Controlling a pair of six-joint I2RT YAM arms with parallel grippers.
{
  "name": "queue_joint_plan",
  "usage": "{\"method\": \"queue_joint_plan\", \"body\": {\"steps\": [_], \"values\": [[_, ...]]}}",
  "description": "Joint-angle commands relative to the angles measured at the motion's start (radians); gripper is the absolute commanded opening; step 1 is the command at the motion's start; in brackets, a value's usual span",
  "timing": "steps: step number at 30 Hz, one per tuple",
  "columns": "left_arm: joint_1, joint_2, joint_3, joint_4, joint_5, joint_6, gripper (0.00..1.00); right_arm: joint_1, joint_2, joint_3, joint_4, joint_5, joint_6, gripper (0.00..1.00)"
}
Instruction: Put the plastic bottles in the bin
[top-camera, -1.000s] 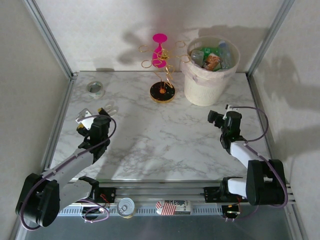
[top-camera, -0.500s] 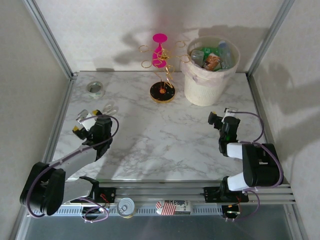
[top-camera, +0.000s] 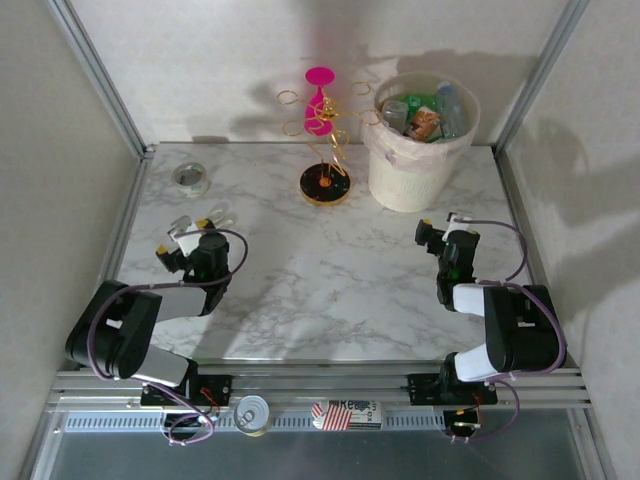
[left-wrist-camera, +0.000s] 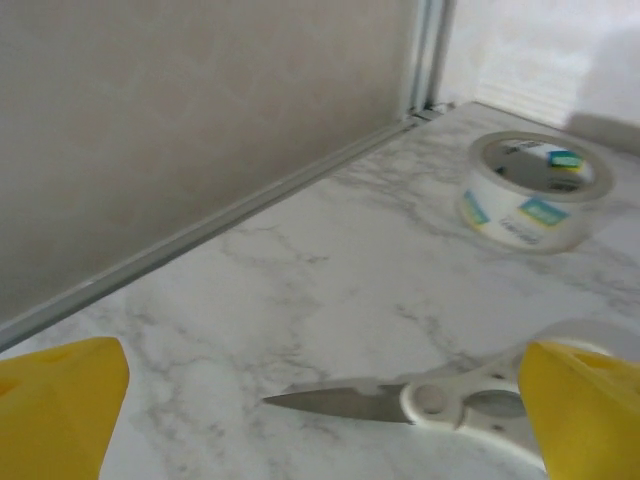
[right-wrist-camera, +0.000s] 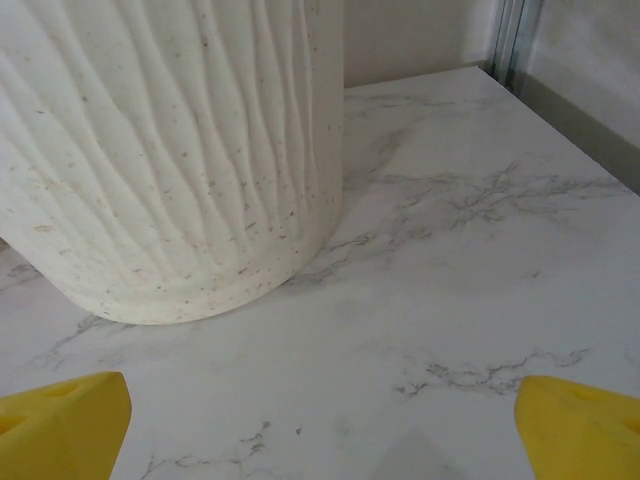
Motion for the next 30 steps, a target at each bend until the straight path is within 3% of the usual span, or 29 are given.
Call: {"method": "queue_joint_plan", "body": {"steps": [1, 5, 6, 11, 15, 18, 20, 22, 23, 30], "values": [[0.006, 0.048, 0.024, 0.123, 0.213, 0.168, 1.0, 0.01, -0.022, -0.019, 0.062, 0.015, -0.027, 0.99], [0.025, 0.079, -0.034, 0.296, 0.329, 0.257, 0.99, 0.018, -0.057, -0.082, 0.16, 0.08, -0.051, 0.99], [0.04, 0.075, -0.023, 0.271, 0.332, 0.227, 1.0, 0.018, -0.065, -0.099, 0.19, 0.092, -0.058, 0.99], [0.216, 0.032, -0.145, 0.41, 0.606, 0.087, 1.0, 0.019, -0.07, -0.14, 0.248, 0.094, -0.083, 0.99], [0.215, 0.076, -0.202, 0.556, 0.621, 0.095, 1.0, 0.014, 0.036, -0.157, 0.413, 0.133, -0.106, 0.99], [0.213, 0.074, -0.203, 0.55, 0.616, 0.097, 1.0, -0.03, 0.061, -0.096, 0.328, 0.046, -0.075, 0.99], [0.211, 0.076, -0.202, 0.553, 0.614, 0.098, 1.0, -0.038, 0.123, -0.195, 0.562, 0.045, -0.079, 0.99], [0.209, 0.071, -0.198, 0.539, 0.61, 0.1, 1.0, -0.04, 0.084, -0.172, 0.442, 0.058, -0.051, 0.99], [0.207, 0.074, -0.2, 0.548, 0.606, 0.101, 1.0, -0.037, 0.11, -0.188, 0.53, 0.062, -0.069, 0.99], [0.191, 0.075, -0.195, 0.536, 0.581, 0.112, 1.0, -0.029, 0.1, -0.181, 0.501, 0.077, -0.069, 0.99]]}}
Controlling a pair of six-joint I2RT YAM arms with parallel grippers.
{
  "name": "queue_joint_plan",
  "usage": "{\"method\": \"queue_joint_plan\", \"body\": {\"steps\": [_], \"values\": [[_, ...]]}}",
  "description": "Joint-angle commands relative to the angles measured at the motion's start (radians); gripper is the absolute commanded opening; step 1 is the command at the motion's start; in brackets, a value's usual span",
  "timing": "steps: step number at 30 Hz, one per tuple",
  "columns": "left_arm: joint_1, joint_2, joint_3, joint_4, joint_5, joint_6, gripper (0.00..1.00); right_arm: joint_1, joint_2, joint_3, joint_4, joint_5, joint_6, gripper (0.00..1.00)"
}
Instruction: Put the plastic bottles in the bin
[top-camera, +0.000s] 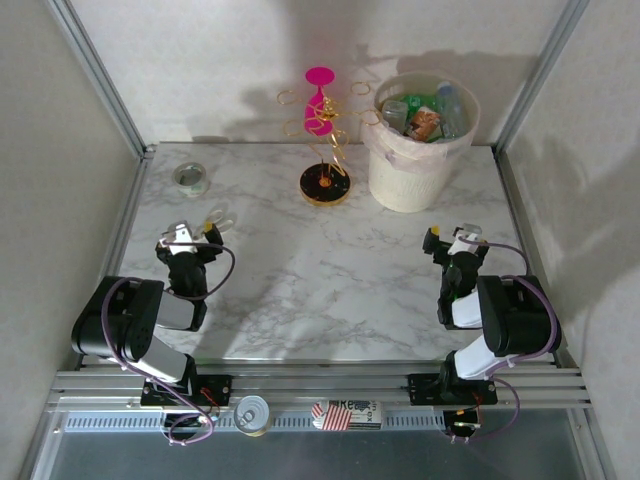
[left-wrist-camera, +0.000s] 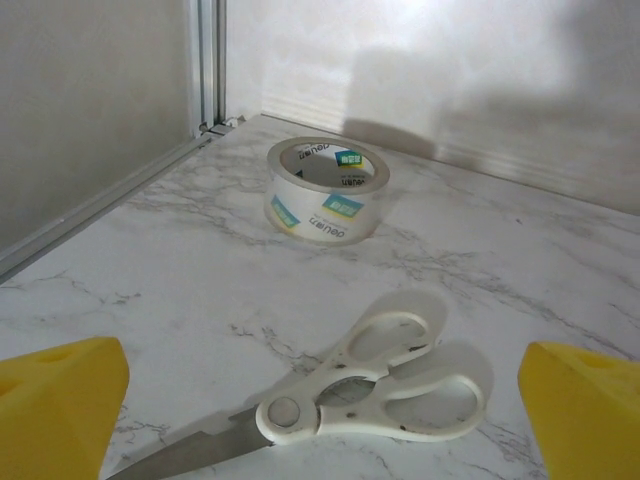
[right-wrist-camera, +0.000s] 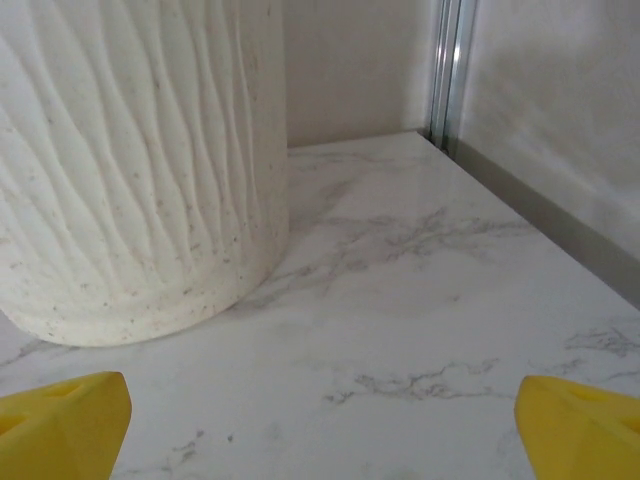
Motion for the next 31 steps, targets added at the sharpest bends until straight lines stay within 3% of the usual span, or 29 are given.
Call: {"method": "queue_joint_plan", "body": {"steps": [1, 31], "values": [[-0.012, 0.008, 0.007, 0.034, -0.011, -0.004, 1.0, 0.004, 0.001, -0.001, 0.048, 0.017, 0.003, 0.99], [-0.019, 0.008, 0.01, 0.029, -0.022, 0.001, 1.0, 0.009, 0.004, 0.001, 0.05, 0.015, -0.007, 0.99]]}}
